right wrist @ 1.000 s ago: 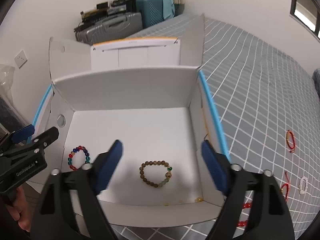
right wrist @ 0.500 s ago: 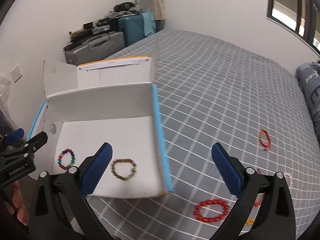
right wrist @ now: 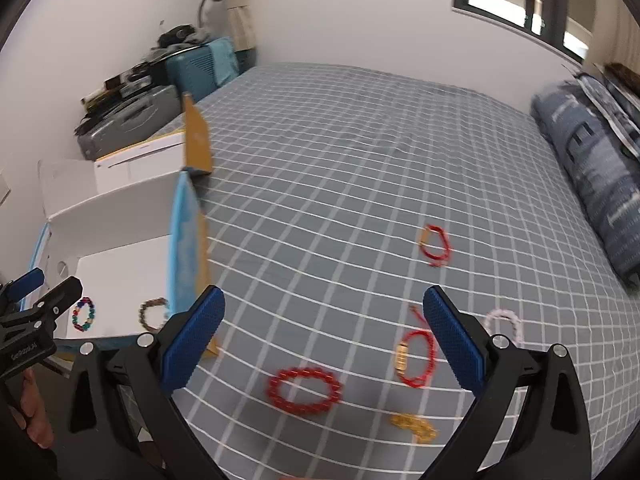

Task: Organize jewelry
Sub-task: 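Move both tools back over the remaining bracelets on the bed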

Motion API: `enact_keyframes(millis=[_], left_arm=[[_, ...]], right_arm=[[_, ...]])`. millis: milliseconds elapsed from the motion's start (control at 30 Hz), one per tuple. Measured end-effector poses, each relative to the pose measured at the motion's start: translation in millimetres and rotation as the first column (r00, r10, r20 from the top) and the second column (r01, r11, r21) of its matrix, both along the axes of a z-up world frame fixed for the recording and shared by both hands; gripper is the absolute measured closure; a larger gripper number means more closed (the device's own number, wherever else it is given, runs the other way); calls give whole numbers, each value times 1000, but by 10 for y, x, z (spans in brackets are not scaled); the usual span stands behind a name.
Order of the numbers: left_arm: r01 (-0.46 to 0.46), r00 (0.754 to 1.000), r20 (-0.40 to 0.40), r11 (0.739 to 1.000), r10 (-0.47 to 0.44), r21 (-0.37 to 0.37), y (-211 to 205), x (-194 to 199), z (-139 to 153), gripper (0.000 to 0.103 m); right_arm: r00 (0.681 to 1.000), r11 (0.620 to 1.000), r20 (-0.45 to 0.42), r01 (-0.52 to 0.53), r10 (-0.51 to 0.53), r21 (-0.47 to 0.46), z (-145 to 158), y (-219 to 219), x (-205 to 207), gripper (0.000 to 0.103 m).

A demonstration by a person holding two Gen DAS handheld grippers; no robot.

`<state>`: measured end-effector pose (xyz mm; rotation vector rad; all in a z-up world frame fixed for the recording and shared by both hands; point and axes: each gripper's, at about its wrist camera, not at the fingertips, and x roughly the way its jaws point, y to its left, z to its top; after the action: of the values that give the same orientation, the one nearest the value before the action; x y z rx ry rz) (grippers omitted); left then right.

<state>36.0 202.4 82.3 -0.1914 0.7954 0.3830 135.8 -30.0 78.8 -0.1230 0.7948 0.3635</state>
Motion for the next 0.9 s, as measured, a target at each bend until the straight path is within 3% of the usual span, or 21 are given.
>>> enact_keyframes(millis=[367, 900], left_arm=[[172, 985, -7, 985, -172, 12, -811, 296, -89, 6], [301, 948, -101, 953, -302, -16, -1652, 863, -679, 6]], right_arm=[[993, 994, -23, 112, -113, -17, -191, -814, 204, 8], [966, 971, -106, 235, -237, -37, -742, -1722, 616, 8]])
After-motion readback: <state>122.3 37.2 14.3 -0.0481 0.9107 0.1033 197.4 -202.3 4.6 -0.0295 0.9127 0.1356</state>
